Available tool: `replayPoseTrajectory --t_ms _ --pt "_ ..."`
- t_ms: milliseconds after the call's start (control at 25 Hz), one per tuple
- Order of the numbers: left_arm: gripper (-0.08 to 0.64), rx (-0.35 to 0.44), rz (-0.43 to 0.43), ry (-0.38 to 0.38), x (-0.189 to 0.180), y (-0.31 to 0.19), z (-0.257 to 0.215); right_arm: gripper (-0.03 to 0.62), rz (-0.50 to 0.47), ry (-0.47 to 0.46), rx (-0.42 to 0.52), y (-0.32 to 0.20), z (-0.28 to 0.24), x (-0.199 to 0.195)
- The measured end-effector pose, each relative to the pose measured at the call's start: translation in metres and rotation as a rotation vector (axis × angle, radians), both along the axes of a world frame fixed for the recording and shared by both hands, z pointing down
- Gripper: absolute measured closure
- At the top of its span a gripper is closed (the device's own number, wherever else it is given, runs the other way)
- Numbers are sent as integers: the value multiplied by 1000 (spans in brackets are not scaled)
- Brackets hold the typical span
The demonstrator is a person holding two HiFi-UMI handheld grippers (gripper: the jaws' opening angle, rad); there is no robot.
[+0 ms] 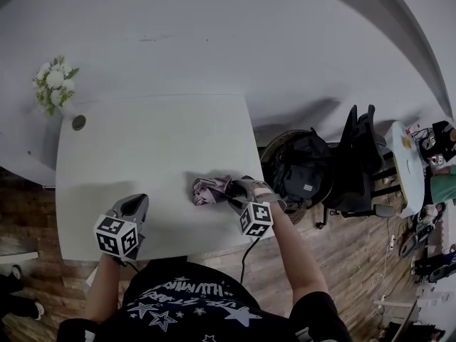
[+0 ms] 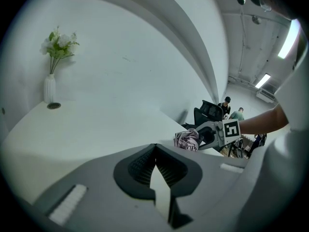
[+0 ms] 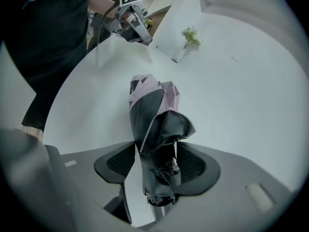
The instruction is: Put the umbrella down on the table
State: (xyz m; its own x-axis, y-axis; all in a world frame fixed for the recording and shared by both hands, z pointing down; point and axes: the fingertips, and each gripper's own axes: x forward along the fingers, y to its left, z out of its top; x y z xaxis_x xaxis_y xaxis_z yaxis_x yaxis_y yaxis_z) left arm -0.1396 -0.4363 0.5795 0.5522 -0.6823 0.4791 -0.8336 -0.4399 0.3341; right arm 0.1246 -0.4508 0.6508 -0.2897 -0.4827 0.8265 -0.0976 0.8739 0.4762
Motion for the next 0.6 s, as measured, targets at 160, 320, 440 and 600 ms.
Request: replayPoseTrajectory --t_ms 160,320,440,600 --pt "557 12 -10 -2 5 12 -5 302 27 -45 45 6 -7 -1" --pt "557 27 -15 -13 9 28 -14 314 86 -130 95 13 -24 -2" --pt "555 43 -22 -22 13 42 -20 375 193 -224 149 16 -43 0" --pt "555 64 -33 -26 21 63 -31 464 378 -406 204 21 -76 0"
